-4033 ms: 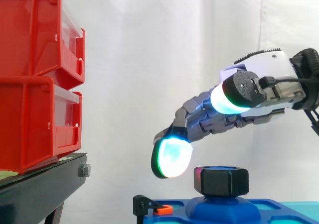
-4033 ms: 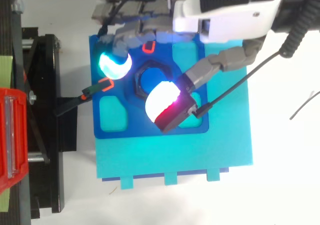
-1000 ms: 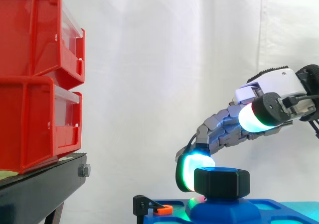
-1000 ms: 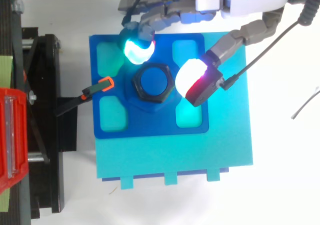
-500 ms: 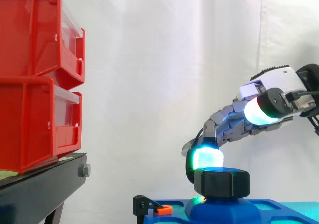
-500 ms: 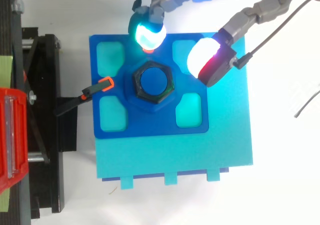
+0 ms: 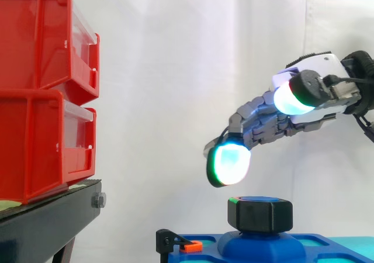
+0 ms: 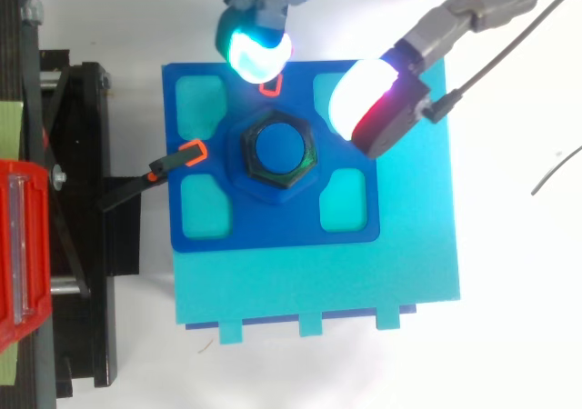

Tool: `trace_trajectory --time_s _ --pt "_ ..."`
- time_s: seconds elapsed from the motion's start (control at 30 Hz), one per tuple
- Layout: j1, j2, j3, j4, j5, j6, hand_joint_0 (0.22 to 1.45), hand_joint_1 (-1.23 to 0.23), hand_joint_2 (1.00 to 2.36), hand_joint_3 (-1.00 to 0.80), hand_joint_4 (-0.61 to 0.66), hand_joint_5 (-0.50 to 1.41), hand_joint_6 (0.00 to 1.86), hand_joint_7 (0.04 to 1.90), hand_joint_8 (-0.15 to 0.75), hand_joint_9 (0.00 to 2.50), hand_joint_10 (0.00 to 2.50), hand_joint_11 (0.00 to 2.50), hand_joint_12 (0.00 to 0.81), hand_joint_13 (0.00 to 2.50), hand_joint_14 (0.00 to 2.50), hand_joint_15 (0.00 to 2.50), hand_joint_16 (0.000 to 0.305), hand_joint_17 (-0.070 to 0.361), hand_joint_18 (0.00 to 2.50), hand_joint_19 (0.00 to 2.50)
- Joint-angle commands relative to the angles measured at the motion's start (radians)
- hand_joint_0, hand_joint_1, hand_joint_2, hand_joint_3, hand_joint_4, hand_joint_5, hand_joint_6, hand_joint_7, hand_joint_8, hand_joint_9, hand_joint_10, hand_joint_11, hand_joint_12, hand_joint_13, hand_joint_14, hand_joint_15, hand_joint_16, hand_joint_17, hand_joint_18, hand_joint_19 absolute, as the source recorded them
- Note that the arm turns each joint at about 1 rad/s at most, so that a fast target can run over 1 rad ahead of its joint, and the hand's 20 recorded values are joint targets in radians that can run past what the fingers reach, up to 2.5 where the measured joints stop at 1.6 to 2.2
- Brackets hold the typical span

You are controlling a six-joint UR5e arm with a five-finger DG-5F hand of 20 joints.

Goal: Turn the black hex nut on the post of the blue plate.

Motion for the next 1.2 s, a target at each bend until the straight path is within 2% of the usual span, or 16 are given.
trace_trajectory --time_s 0.0,0.1,0.13,0.17,0.3,0.4,0.43,0.63,0.77,1.07,1.17 --pt "0.024 -0.001 -0.023 0.080 0.041 0.030 0.46 -0.25 1.00 -0.50 0.15 -0.21 0.50 0.79 0.202 0.24 0.00 0.01 0.325 0.03 0.00 0.06 0.053 0.119 0.00 0.26" --pt "0.042 -0.002 -0.032 0.112 0.064 0.055 0.46 -0.25 1.00 -0.50 0.15 -0.21 0.50 0.79 0.203 0.24 0.00 0.01 0.325 0.03 0.00 0.06 0.053 0.119 0.00 0.26" --pt "0.053 -0.001 -0.032 0.118 0.073 0.061 0.46 -0.25 1.00 -0.50 0.15 -0.21 0.50 0.79 0.203 0.24 0.00 0.01 0.325 0.03 0.00 0.06 0.053 0.119 0.00 0.26" --pt "0.053 -0.001 -0.032 0.118 0.073 0.061 0.46 -0.25 1.00 -0.50 0.15 -0.21 0.50 0.79 0.203 0.24 0.00 0.01 0.325 0.03 0.00 0.06 0.053 0.119 0.00 0.27" --pt "0.074 -0.002 -0.034 0.118 0.096 0.064 0.47 -0.25 1.00 -0.50 0.15 -0.21 0.50 0.79 0.203 0.24 0.00 0.01 0.324 0.03 0.00 0.05 0.053 0.119 0.00 0.27" --pt "0.088 -0.019 -0.045 0.122 0.096 0.065 0.47 -0.25 1.00 -0.50 0.15 -0.21 0.50 0.78 0.203 0.24 0.00 0.02 0.324 0.03 0.00 0.06 0.053 0.119 0.00 0.27" --pt "0.093 -0.037 -0.048 0.122 0.094 0.067 0.47 -0.25 1.00 -0.50 0.15 -0.21 0.50 0.78 0.204 0.24 0.00 0.01 0.324 0.03 0.00 0.06 0.053 0.119 0.00 0.27" --pt "0.107 -0.037 -0.052 0.115 0.094 0.072 0.47 -0.25 1.00 -0.50 0.15 -0.21 0.50 0.78 0.204 0.24 0.00 0.02 0.324 0.03 0.00 0.06 0.053 0.118 0.00 0.27" --pt "0.113 -0.037 -0.051 0.076 0.094 0.073 0.47 -0.25 1.00 -0.50 0.14 -0.21 0.50 0.78 0.203 0.24 0.00 0.02 0.324 0.03 0.00 0.06 0.053 0.118 0.00 0.28" --pt "0.113 -0.037 -0.052 0.057 0.091 0.073 0.47 -0.25 1.00 -0.50 0.15 -0.21 0.50 0.78 0.204 0.24 0.00 0.02 0.325 0.03 0.00 0.06 0.052 0.118 0.00 0.27" --pt "0.107 -0.037 -0.052 0.057 0.079 0.073 0.47 -0.25 1.00 -0.50 0.15 -0.21 0.50 0.78 0.205 0.24 0.00 0.02 0.325 0.03 0.00 0.06 0.052 0.118 0.00 0.28"
